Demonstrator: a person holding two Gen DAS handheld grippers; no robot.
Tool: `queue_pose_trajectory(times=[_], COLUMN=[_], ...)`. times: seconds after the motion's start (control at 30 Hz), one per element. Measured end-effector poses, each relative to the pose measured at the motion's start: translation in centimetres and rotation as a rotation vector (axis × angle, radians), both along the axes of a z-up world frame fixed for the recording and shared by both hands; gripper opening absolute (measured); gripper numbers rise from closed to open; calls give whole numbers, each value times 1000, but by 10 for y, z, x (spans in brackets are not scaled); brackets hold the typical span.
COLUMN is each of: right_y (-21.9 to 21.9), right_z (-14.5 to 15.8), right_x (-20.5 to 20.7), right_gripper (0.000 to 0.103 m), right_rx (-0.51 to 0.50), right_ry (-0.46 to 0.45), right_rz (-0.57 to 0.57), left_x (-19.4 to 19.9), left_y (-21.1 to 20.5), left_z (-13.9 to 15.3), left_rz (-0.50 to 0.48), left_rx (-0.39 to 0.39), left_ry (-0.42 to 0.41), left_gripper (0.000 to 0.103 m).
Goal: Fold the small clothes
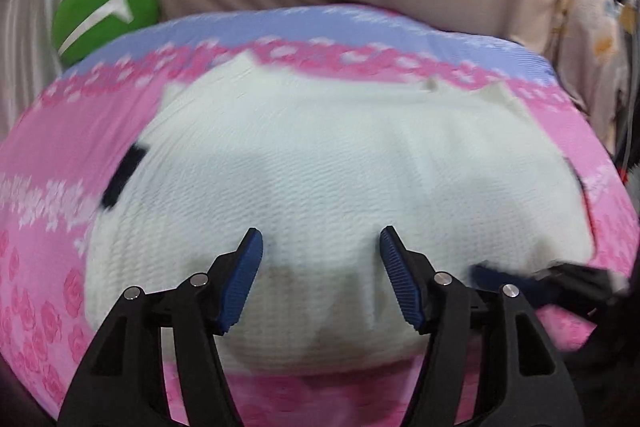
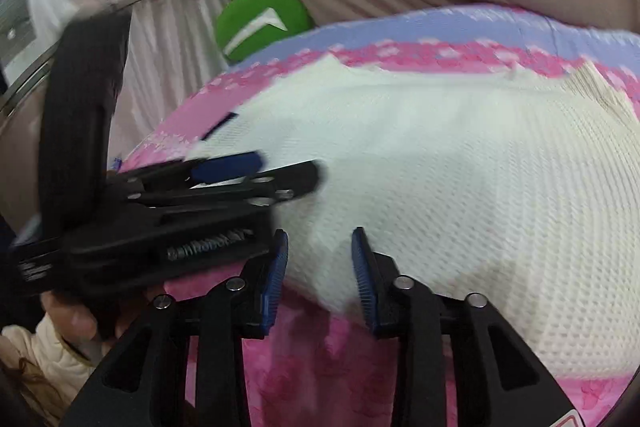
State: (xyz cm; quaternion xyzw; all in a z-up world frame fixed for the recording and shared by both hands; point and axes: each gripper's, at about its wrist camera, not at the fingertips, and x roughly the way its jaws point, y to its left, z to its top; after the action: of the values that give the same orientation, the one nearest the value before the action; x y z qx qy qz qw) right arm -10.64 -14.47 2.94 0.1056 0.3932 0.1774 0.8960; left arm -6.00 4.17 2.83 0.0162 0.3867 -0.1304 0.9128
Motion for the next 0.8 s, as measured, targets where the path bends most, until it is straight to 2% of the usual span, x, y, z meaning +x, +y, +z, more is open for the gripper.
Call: queue_pose_trajectory(times=[0.1, 0.13, 0.2, 0.3, 0.33, 0.37, 0.4, 0.47, 0.53, 0.57, 0.6, 0.63, 0.77, 0.8], right_y=[-72, -95, -145, -192, -198, -198, -196, -193, -191, -190, -189, -188, -186, -184], right_z=[-11, -14, -20, -23, -18, -10, 0, 24, 44, 53, 60, 63, 49, 42], right_x=[-18, -28, -54, -80, -84, -82, -78, -59, -32, -11, 8, 27, 105, 121], right_gripper=[19, 19, 0, 0, 2, 21, 22, 23, 34, 48, 59, 61, 61, 61], right_rx=[105, 110, 133, 202, 176, 107, 66, 110, 142, 141, 139, 142, 140, 127], right_ry=[56, 57, 57, 63, 62, 58, 31, -40, -105, -135, -148, -143, -34, 1], right_rz=[-149, -214, -346, -461, -503, -555, -564, -501, -465, -455, -454, -448, -430, -421], left_x=[-6, -10, -18, -33, -34, -35, -33, -23, 1, 19, 41, 57, 137, 152], left_y=[42, 60, 87, 104, 104, 103, 100, 87, 75, 68, 60, 54, 38, 36], left_z=[-4, -7, -13, -6, -2, 8, 21, 49, 71, 79, 83, 84, 57, 47], left_rz=[85, 130, 125, 121, 129, 126, 110, 78, 64, 63, 51, 40, 54, 50], left_rx=[29, 54, 8, -38, -46, -69, -91, -110, -117, -117, -120, -126, -137, -134], left_ry=[9, 15, 38, 32, 31, 16, -16, -95, -149, -158, -145, -128, 8, 48], left_gripper=[58, 55, 42, 39, 39, 40, 42, 52, 77, 82, 84, 84, 83, 76])
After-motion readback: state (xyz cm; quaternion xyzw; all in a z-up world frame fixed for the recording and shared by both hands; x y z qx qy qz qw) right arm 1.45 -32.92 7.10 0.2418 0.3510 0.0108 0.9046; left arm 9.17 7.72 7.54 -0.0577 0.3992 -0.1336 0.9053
